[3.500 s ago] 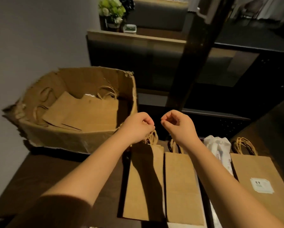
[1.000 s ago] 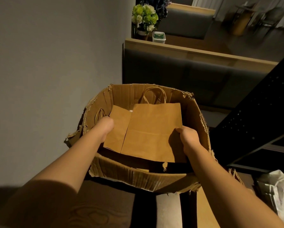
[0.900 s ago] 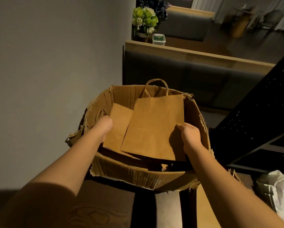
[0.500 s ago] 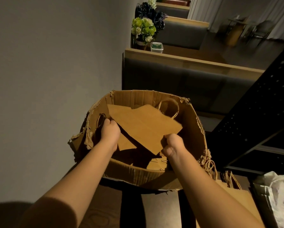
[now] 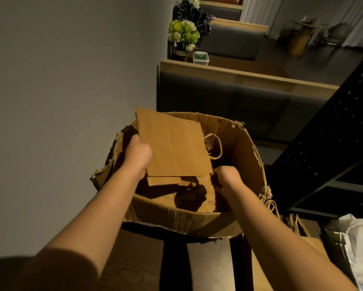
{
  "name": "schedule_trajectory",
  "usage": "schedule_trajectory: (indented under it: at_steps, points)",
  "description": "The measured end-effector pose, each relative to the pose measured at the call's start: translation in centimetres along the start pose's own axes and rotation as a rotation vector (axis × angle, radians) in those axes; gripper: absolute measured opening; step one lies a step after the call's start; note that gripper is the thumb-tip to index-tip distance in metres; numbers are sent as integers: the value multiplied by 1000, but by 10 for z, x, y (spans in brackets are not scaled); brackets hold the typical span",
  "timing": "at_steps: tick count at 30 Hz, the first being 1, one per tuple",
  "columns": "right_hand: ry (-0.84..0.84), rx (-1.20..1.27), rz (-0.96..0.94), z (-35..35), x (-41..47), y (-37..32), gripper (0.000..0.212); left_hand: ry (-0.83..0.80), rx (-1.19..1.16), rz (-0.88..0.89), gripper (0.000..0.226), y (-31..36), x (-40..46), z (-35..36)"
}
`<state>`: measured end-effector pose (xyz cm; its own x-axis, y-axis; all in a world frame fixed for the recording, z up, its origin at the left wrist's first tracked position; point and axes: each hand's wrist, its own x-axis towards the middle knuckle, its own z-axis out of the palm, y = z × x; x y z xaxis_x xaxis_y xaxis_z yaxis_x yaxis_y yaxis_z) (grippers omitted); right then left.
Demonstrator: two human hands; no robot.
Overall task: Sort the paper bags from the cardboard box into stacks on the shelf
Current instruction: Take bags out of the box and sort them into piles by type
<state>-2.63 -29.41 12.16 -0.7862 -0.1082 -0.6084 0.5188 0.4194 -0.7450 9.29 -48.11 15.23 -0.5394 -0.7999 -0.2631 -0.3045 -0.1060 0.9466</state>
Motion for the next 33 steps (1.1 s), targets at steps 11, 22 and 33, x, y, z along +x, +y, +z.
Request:
schedule_trajectory:
  at_steps: [11, 22, 33]
  points:
    - [-196, -534, -250, -4, 19, 3, 16, -107, 344, 209, 38, 11, 32, -34]
    - [-173, -576, -112, -5, 34, 9, 41, -375, 482, 86, 34, -9, 58, 6]
    - [-273, -591, -117, -6, 45, 17, 25, -191, 1089, -99, 49, -69, 104, 24]
